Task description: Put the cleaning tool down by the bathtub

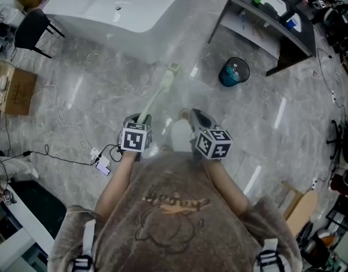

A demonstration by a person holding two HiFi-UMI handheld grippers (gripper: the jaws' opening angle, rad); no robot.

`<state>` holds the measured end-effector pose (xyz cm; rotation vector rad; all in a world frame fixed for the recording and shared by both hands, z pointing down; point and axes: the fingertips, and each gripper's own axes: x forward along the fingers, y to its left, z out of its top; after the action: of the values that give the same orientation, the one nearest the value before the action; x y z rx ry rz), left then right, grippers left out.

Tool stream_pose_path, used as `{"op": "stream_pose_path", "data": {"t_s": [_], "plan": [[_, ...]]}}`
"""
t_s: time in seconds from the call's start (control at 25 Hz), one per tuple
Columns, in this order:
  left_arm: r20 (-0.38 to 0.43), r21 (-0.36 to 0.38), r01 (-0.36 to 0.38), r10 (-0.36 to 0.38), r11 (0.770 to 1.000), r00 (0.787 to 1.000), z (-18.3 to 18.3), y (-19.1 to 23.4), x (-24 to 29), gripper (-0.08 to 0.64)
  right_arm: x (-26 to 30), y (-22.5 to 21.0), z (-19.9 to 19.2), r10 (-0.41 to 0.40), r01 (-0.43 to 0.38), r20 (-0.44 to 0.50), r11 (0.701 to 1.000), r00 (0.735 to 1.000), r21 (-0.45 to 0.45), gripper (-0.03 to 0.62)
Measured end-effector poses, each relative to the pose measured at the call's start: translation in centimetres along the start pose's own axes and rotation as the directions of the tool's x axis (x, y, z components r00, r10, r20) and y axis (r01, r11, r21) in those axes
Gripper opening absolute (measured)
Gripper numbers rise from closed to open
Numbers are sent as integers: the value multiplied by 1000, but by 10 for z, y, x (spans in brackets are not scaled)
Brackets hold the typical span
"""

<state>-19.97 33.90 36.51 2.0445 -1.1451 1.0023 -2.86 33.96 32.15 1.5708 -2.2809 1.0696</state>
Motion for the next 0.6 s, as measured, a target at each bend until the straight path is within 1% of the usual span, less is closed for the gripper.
{"op": "stream_pose_path", "data": {"t_s": [0.12,0.4,0.6], "plan": [[-13,4,2,-2,1000,1000,22,5,13,71,17,-10,20,8,-8,-10,1000,1000,-12,0],[-23,3,-6,6,1000,1000,87,14,50,71,59,-44,74,24,-26,-40,999,999,-40,0],[-27,-16,-23,22,1000,999,122,19,81,71,88,-69,108,40,-46,-62,994,997,-98,0]]}}
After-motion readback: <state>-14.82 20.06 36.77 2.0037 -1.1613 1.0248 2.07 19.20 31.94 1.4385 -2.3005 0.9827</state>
